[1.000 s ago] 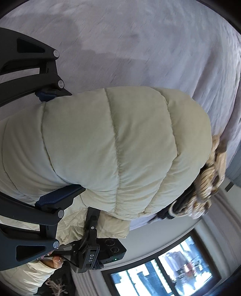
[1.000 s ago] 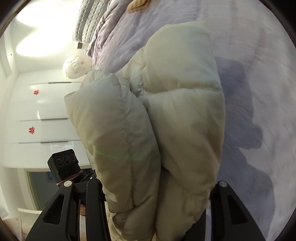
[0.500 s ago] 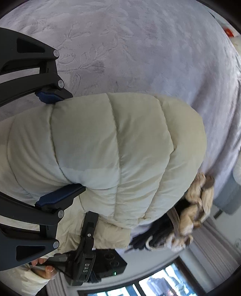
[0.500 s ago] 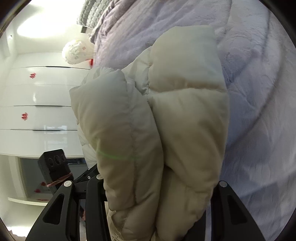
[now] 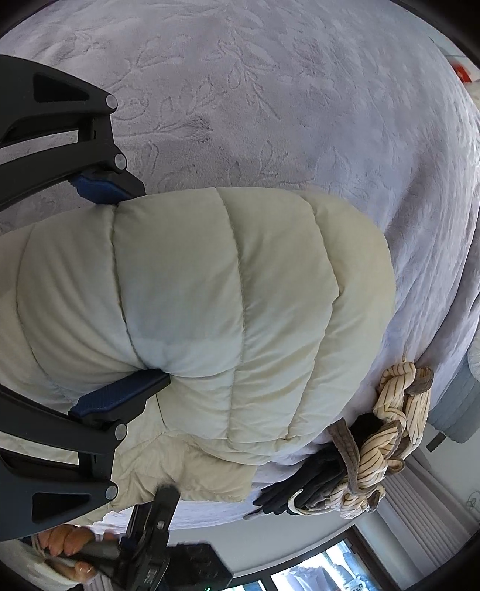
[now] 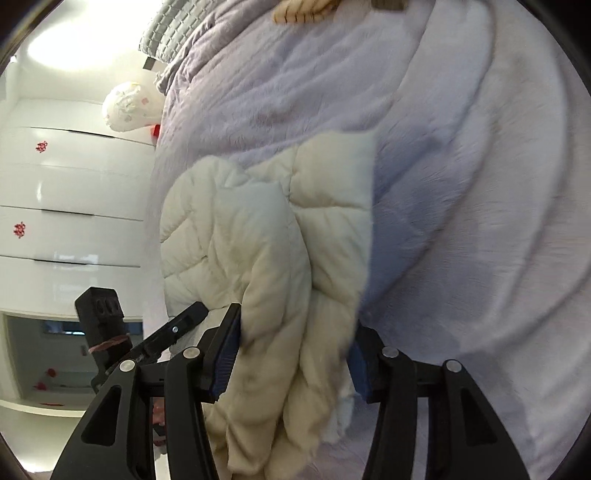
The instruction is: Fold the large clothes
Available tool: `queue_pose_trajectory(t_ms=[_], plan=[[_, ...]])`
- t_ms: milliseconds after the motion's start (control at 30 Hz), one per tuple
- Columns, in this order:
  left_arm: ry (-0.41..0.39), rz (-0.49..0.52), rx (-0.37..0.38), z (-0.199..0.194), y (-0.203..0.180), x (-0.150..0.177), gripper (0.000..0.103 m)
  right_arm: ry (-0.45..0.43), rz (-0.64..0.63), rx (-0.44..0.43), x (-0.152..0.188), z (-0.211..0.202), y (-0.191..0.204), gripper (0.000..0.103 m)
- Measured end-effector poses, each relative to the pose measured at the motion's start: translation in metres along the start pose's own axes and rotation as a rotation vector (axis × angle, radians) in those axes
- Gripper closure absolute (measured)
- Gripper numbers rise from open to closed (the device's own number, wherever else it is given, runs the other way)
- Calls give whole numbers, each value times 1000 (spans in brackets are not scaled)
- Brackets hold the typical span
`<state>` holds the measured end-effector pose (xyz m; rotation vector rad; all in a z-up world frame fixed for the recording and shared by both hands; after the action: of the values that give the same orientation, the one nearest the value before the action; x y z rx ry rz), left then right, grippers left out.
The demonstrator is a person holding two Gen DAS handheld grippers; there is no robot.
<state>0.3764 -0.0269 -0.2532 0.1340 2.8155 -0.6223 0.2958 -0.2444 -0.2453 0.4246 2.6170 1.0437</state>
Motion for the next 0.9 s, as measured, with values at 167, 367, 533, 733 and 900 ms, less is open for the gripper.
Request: queue_pose_trajectory(t_ms=[167, 367, 533, 733, 900], plan=[[-5, -7, -10, -2, 4, 2, 23, -46, -64, 42, 22, -39, 12, 65], [-10, -2, -16, -5, 5, 3, 23, -69, -164, 14, 32, -65, 56, 72], [-19, -14, -21, -7, 5, 3, 23, -19, -296, 89, 41, -47, 89, 72], [-112, -22, -28, -50, 11, 7, 23, 56, -281, 167, 65, -18, 66, 72], [-133, -18, 18, -78, 16, 29, 23, 75, -231, 180, 73, -12, 44, 72]])
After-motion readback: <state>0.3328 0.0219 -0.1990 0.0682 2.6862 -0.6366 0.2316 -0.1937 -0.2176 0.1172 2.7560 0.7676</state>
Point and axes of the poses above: each gripper's, at about its wrist camera, not at the fingertips, and z roughly the way its jaws point, y to its left, x to its underside, the point moved 6 cm from there along z, roughly the way its jaws point, and after that the axes turned 5 degrees about -z, right-handed, at the moved point
